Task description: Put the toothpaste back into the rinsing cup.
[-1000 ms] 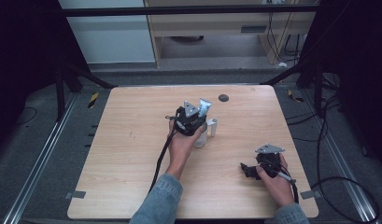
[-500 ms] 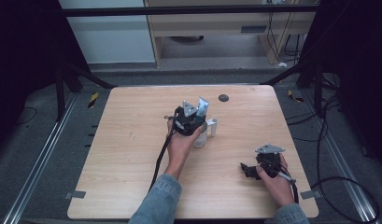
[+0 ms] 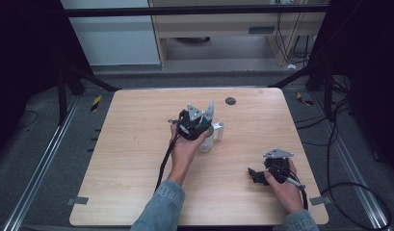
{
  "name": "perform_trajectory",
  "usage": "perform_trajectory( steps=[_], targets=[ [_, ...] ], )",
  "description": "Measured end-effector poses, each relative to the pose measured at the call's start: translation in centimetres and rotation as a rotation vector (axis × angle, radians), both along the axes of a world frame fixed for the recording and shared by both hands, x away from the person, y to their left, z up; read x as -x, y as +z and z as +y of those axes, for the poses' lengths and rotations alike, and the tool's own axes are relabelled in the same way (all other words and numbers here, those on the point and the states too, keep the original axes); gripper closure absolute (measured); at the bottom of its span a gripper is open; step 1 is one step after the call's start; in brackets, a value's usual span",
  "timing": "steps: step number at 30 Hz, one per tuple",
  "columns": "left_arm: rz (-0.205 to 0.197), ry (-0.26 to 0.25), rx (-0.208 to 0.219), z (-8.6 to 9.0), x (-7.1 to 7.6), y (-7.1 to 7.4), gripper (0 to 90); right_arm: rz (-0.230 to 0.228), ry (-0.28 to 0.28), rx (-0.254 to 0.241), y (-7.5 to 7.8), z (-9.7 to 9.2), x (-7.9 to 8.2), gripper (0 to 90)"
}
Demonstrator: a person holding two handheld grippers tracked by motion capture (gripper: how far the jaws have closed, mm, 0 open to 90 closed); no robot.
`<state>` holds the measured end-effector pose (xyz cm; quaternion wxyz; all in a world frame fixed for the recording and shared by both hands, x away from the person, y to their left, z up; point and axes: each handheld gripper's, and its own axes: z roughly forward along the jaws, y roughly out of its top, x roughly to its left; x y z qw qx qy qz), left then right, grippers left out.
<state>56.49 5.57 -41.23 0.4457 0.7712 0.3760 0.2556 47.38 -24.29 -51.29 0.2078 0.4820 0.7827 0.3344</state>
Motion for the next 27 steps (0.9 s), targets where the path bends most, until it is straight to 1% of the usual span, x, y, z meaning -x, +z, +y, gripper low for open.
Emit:
perform_trajectory(
  steps=[4, 9, 16, 18, 27],
  targets=[
    [-0.004, -0.005, -0.01, 0.0, 0.2, 0.1, 52.9, 0.0, 0.0, 0.0, 0.0, 0.0, 0.0, 0.5],
    [-0.013, -0.012, -0.022, -0.1, 0.5, 0.4, 49.5, 0.0, 0.001, 0.0, 0.0, 0.0, 0.0, 0.5],
    [-0.013, -0.016, -0.036, -0.2, 0.8, 0.5, 41.1, 0.0, 0.0, 0.0, 0.0, 0.0, 0.0, 0.5],
    [-0.016, -0.018, -0.045, -0.3, 0.9, 0.5, 39.7, 0.0, 0.0, 0.001, 0.0, 0.0, 0.0, 0.5],
    [-0.014, -0.032, -0.051, -0.4, 1.1, 0.7, 34.2, 0.0, 0.0, 0.0, 0.0, 0.0, 0.0, 0.5]
  ],
)
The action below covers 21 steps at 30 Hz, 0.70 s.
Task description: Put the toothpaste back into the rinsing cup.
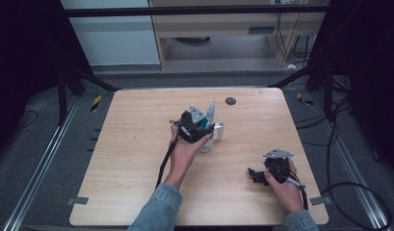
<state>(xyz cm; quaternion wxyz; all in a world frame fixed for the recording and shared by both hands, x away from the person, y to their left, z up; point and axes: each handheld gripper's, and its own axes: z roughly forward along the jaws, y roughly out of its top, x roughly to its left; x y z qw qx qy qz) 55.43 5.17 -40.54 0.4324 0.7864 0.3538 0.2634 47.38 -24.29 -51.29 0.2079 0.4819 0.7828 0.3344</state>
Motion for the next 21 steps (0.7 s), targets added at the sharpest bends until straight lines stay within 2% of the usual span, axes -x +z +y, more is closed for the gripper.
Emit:
perform_trajectory(
  steps=[5, 12, 14, 17, 19, 21],
  targets=[
    [-0.004, -0.006, -0.01, -0.1, 0.1, 0.1, 31.3, 0.0, 0.0, 0.0, 0.0, 0.0, 0.0, 0.5],
    [-0.007, 0.002, -0.016, -0.3, 0.2, 0.3, 19.8, 0.0, 0.0, 0.0, 0.0, 0.0, 0.0, 0.5],
    [0.005, -0.01, 0.005, -0.3, 0.3, 0.4, 16.8, 0.0, 0.0, 0.0, 0.0, 0.0, 0.0, 0.5],
    [-0.001, -0.023, -0.011, -0.5, 0.6, 0.6, 13.1, 0.0, 0.0, 0.0, 0.0, 0.0, 0.0, 0.5],
    [0.015, -0.041, 0.008, -0.6, 0.8, 0.7, 10.9, 0.0, 0.001, 0.0, 0.0, 0.0, 0.0, 0.5],
    [0.009, -0.051, -0.005, -0.7, 1.2, 0.9, 9.3, 0.0, 0.0, 0.0, 0.0, 0.0, 0.0, 0.5]
  ],
)
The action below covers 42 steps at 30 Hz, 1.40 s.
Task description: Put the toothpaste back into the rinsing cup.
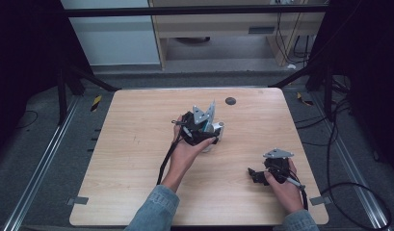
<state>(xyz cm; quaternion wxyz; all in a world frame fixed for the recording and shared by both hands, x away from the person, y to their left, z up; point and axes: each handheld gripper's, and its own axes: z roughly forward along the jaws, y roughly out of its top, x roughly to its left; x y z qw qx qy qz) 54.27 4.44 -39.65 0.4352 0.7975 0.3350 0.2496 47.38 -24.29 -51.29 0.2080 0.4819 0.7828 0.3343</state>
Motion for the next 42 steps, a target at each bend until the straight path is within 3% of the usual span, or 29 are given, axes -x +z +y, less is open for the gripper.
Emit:
perform_trajectory(
  steps=[3, 9, 23, 28, 31, 33, 42],
  targets=[
    [0.006, -0.017, -0.002, 0.0, 0.4, 0.2, 8.2, 0.0, 0.0, 0.0, 0.0, 0.0, 0.0, 0.5],
    [0.004, -0.054, -0.056, 0.0, 1.4, 0.4, 6.8, 0.0, 0.0, 0.0, 0.0, 0.0, 0.0, 0.6],
    [0.012, -0.076, -0.071, 1.1, 3.3, 1.4, 6.0, 0.0, 0.001, 0.0, 0.0, 0.0, 0.0, 0.5],
    [0.033, -0.072, -0.082, 1.8, 3.7, 0.7, 5.2, 0.0, 0.001, 0.0, 0.0, 0.0, 0.0, 0.5],
    [0.056, -0.071, -0.058, 2.4, 3.9, 0.1, 5.2, 0.0, 0.001, 0.0, 0.0, 0.0, 0.0, 0.5],
    [0.065, -0.072, -0.078, 2.8, 3.9, -0.2, 5.2, -0.001, 0.001, 0.0, 0.0, 0.0, 0.0, 0.5],
    [0.088, -0.038, -0.044, 5.6, 3.8, -1.3, 5.3, -0.001, 0.0, 0.001, 0.0, 0.0, 0.0, 0.5]
  ],
)
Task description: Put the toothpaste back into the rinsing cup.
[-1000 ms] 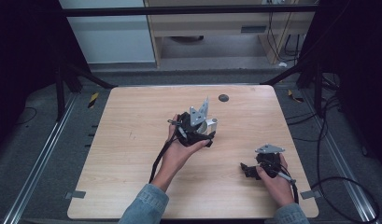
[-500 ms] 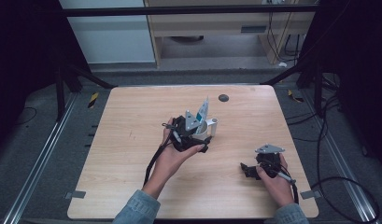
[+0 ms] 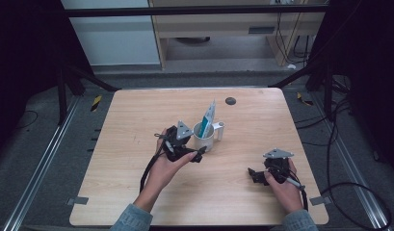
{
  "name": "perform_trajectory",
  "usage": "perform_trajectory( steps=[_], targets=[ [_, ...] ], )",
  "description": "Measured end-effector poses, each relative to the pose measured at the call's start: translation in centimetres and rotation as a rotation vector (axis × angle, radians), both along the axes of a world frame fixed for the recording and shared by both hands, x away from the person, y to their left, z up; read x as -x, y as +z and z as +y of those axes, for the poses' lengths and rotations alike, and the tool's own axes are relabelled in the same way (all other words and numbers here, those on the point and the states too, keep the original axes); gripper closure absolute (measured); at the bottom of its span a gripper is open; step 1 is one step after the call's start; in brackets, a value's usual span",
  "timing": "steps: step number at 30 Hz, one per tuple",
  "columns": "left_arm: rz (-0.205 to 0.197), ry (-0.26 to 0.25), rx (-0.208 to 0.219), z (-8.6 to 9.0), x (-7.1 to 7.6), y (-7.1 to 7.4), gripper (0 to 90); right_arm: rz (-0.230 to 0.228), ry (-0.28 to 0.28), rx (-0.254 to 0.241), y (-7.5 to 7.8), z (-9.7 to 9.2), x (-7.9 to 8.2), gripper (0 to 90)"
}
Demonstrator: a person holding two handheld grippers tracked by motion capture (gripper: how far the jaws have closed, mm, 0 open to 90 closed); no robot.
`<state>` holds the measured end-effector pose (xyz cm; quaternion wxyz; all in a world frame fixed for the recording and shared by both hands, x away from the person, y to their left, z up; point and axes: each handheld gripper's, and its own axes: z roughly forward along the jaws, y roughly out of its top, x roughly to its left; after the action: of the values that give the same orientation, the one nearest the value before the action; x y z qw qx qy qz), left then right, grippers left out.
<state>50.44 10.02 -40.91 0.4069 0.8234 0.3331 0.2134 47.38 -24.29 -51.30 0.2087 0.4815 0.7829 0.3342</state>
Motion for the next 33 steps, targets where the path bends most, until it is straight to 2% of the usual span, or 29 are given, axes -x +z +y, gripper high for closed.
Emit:
perform_trajectory(
  steps=[6, 9, 17, 20, 23, 25, 29, 33],
  targets=[
    [0.02, 0.043, -0.026, 2.4, -0.3, -0.2, 5.3, 0.0, -0.001, 0.0, 0.0, 0.0, 0.0, 0.5],
    [0.023, 0.071, -0.016, 3.5, -0.6, -0.4, 5.4, 0.0, 0.0, 0.0, 0.0, 0.0, 0.0, 0.5],
    [0.07, 0.135, -0.01, 6.1, -1.2, -1.9, 5.6, 0.001, 0.001, -0.002, 0.0, 0.0, 0.0, 0.5],
    [0.085, 0.156, -0.02, 7.2, -1.6, -2.5, 5.6, 0.0, 0.0, 0.0, 0.0, 0.0, 0.0, 0.5],
    [0.109, 0.176, -0.004, 8.3, -1.9, -3.3, 5.7, 0.001, 0.0, -0.002, 0.0, 0.0, 0.0, 0.5],
    [0.12, 0.193, -0.013, 9.0, -2.1, -3.8, 6.0, 0.001, 0.001, -0.002, 0.0, 0.0, 0.0, 0.5],
    [0.147, 0.222, -0.005, 10.0, -2.5, -4.7, 6.3, 0.001, 0.001, -0.002, 0.0, 0.0, 0.0, 0.5],
    [0.161, 0.237, -0.019, 10.6, -2.7, -5.4, 6.2, 0.001, 0.001, -0.001, 0.0, 0.0, 0.0, 0.5]
  ],
)
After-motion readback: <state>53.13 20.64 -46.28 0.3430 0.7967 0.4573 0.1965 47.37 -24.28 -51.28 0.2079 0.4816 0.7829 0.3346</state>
